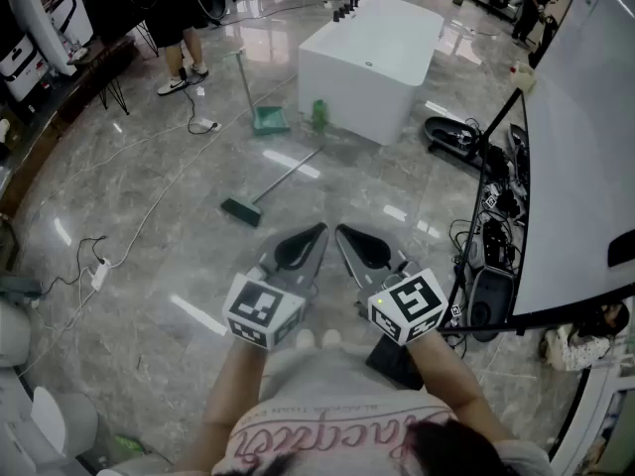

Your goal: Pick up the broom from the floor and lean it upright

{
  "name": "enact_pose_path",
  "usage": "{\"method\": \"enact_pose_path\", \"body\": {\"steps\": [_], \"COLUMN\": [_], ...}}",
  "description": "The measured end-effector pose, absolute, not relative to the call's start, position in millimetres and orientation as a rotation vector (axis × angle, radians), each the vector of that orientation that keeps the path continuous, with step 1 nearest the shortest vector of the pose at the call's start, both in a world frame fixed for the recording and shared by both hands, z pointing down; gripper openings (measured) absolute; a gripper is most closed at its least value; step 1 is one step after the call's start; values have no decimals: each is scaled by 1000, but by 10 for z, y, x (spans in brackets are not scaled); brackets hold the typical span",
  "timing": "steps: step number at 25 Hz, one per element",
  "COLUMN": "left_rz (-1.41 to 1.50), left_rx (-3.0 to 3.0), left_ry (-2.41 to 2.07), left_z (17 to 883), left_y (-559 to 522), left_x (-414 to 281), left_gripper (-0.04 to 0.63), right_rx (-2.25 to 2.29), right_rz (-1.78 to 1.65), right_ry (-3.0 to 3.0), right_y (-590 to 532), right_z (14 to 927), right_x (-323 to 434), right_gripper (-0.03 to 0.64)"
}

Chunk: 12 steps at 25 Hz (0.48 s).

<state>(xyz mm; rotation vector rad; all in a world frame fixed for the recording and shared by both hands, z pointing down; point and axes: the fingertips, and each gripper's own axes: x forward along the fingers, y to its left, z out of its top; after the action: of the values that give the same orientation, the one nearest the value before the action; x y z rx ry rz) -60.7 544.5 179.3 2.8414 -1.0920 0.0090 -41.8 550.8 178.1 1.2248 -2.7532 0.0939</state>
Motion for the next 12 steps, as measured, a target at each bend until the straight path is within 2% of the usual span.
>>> {"method": "enact_pose_path", "body": {"steps": [12], "left_rz": [-22], "left_rx": [2803], "left_ry": [-1084], "left_z": [1749], "left_y": [5320], "left_x": [-535], "left_gripper": [0], "right_rx": [1252], "right_rz": [97], "right_ry": [-2739], "right_y": [5410], "right_z": [1757], "right_x": [-309], "right_gripper": [0]}}
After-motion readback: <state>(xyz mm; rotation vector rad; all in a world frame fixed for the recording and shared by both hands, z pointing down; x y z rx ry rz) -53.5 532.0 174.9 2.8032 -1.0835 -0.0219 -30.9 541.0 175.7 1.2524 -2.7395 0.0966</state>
